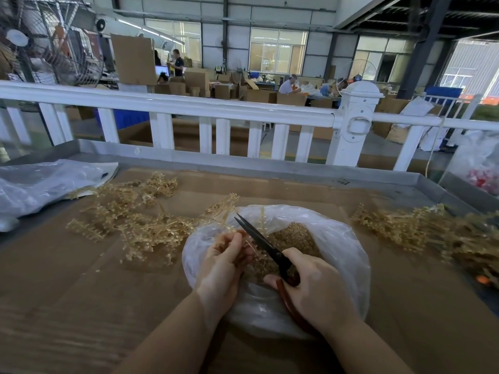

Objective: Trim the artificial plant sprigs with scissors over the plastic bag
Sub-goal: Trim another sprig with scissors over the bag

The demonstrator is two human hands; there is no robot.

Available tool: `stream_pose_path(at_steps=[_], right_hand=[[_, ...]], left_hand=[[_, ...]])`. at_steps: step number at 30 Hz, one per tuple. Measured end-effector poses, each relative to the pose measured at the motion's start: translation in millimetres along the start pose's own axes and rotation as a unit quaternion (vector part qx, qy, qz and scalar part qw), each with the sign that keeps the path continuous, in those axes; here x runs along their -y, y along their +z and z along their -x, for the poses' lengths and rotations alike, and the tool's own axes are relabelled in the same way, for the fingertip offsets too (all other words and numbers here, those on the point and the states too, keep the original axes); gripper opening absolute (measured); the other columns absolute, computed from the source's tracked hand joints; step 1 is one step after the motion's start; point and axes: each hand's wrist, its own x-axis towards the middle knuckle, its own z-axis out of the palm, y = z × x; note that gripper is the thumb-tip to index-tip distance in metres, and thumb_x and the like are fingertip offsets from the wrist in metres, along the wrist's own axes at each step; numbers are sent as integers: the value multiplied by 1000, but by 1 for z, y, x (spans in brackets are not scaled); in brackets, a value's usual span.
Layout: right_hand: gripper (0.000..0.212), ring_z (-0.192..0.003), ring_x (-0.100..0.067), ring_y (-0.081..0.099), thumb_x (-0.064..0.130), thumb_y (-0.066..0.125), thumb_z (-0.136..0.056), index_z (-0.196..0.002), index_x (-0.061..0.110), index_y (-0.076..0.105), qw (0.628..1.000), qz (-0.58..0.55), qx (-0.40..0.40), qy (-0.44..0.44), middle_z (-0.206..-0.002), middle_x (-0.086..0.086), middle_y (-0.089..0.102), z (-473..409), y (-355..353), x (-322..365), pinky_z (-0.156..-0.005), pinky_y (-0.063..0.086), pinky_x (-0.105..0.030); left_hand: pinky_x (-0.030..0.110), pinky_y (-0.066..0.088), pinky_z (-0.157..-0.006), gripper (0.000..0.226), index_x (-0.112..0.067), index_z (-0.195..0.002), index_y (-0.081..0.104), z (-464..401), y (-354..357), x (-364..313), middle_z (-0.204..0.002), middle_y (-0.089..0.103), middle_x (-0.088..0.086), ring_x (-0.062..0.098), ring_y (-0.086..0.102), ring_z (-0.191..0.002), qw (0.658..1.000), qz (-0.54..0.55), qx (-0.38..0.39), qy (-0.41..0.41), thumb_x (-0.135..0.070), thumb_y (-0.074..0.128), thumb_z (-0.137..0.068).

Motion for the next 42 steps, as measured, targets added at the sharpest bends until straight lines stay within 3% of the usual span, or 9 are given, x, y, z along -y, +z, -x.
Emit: stream_pose_path(at_steps=[4, 10, 13, 19, 25, 29, 32, 37, 42], right_hand=[[35, -73, -6, 58, 57, 62, -79, -97, 28, 62, 1000, -3, -11, 3, -77, 12, 63, 1, 1, -1, -65, 42, -15], [37, -80, -8, 56, 55, 64, -79, -102, 27, 60, 1000, 1, -8, 15, -84, 11, 63, 2, 3, -2, -70, 39, -16], [40, -88, -10, 54, 56, 61, -80, -108, 28, 58, 1000, 7, 12, 18, -90, 10, 61, 2, 5, -4, -75, 42, -19], [49, -102, -13, 47, 64, 48, -84, -122, 33, 50, 997, 41, 65, 19, -104, 10, 56, 1, 7, -5, -84, 44, -23], [49, -100, -13, 50, 65, 46, -84, -118, 30, 53, 997, 47, 63, 10, -102, 8, 58, -1, 8, -5, -82, 46, -24], [46, -98, -14, 52, 62, 48, -86, -116, 28, 54, 997, 40, 59, 3, -100, 6, 60, -2, 7, -4, -83, 46, -26], [45, -96, -14, 53, 61, 48, -87, -116, 27, 54, 997, 34, 63, -1, -100, 7, 60, -3, 7, -4, -83, 46, -26], [44, -91, -14, 54, 60, 49, -87, -114, 26, 54, 997, 32, 64, -5, -96, 6, 60, -3, 6, -4, -79, 46, -27], [44, -85, -12, 55, 64, 44, -85, -109, 27, 54, 997, 28, 68, -10, -90, 8, 60, -4, 6, -3, -75, 47, -25]], left_hand=[[23, 52, -70, 11, -5, -85, 66, -1, 0, 2, -77, 68, 6, 14, 62, -74, 1000, -5, -12, 1, -1, 56, -89], [21, 54, -64, 8, -3, -91, 64, -1, -4, 2, -70, 67, 4, 12, 64, -66, 1000, -15, -2, 12, 0, 57, -88], [21, 54, -66, 9, -4, -85, 61, -2, -3, 2, -66, 65, 3, 10, 63, -61, 1000, 5, -1, -2, -2, 55, -90], [18, 54, -54, 25, -6, -71, 58, -1, -2, -1, -56, 63, 2, 7, 62, -50, 1000, 24, 13, -11, 0, 48, -94], [22, 55, -58, 18, -6, -76, 57, -4, -7, -1, -62, 65, 4, 10, 64, -55, 999, 8, 25, -37, 2, 51, -91], [27, 51, -68, 31, -10, -62, 59, -4, -8, -1, -60, 60, 5, 11, 62, -56, 998, -10, 55, -36, 3, 51, -90], [28, 49, -71, 25, -7, -69, 55, -3, -7, -2, -60, 59, 5, 12, 60, -57, 996, -28, 71, -38, 3, 50, -91], [25, 51, -70, 21, -5, -74, 54, -2, -6, -3, -60, 60, 5, 12, 60, -59, 995, -54, 77, -38, 4, 48, -91], [20, 56, -58, 26, -4, -70, 57, 1, -4, -3, -57, 63, 5, 11, 63, -54, 996, -37, 75, -25, 6, 46, -91]])
